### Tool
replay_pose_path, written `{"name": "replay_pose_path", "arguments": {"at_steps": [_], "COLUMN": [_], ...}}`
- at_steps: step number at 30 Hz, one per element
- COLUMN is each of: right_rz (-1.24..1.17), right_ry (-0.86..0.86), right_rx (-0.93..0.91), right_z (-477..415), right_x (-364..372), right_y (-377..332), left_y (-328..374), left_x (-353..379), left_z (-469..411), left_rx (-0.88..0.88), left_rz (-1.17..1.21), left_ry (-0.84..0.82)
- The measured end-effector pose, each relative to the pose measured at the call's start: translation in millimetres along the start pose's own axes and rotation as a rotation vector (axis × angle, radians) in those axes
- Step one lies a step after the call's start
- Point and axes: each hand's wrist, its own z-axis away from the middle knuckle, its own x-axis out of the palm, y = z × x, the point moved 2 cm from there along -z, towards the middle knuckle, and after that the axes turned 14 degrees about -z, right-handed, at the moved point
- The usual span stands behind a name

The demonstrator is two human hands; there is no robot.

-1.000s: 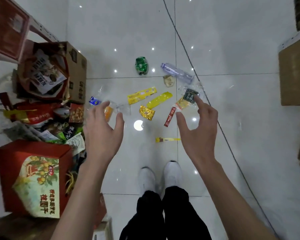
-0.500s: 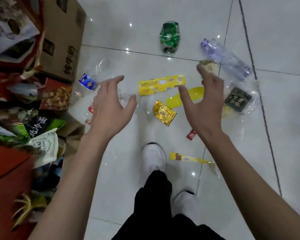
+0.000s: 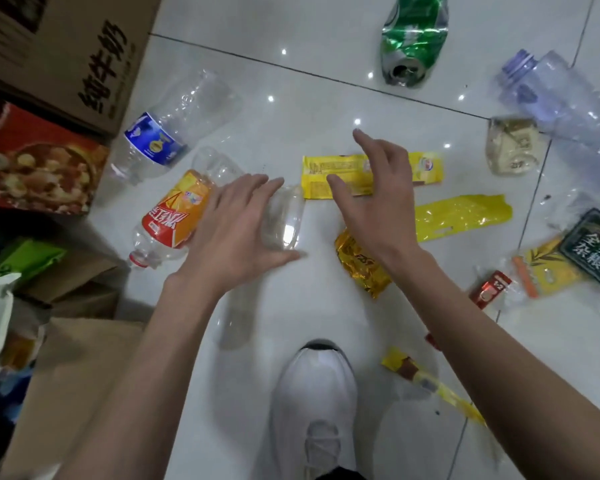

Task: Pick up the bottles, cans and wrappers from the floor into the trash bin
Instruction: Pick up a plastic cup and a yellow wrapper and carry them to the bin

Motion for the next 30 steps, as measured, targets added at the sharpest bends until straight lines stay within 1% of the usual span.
{"name": "replay_pose_path", "arguments": {"at_steps": [4,8,11,17,20,23,26,30], "right_rz": [0.042,0.080,0.131,0.304,0.345,0.384,0.383,0.297], "right_ry": [-0.033,-0.041,-0.040,-0.067,-0.065,-0.085,-0.070,-0.025], "right_rx": [-0.012,-0.026,-0.028,-0.036,-0.042,-0.004,0.021,0.006], "right_z": [-5,-7,-8,-1,-1,-4,-2,1], "right_x": [14,22,27,32,30,29,28,26], "right_y": [9,18,26,35,35,34,34,34], "left_y": [-7,-11,-12,-9,-8,-7,-5,-3], "left_x": [9,5,2,1,2,2,1,-1], "left_z": [-1,-1,-1,-2,-3,-2,-3,-3], "left_rx": [-0.019,-0.150,-0.208,-0.250,-0.268,-0.274,-0.279,-0.279], "left_rz": [-0.075,-0.006,0.029,0.092,0.109,0.132,0.141,0.140], "left_ry": [0.046,0.120,0.154,0.114,0.103,0.100,0.083,0.076]}}
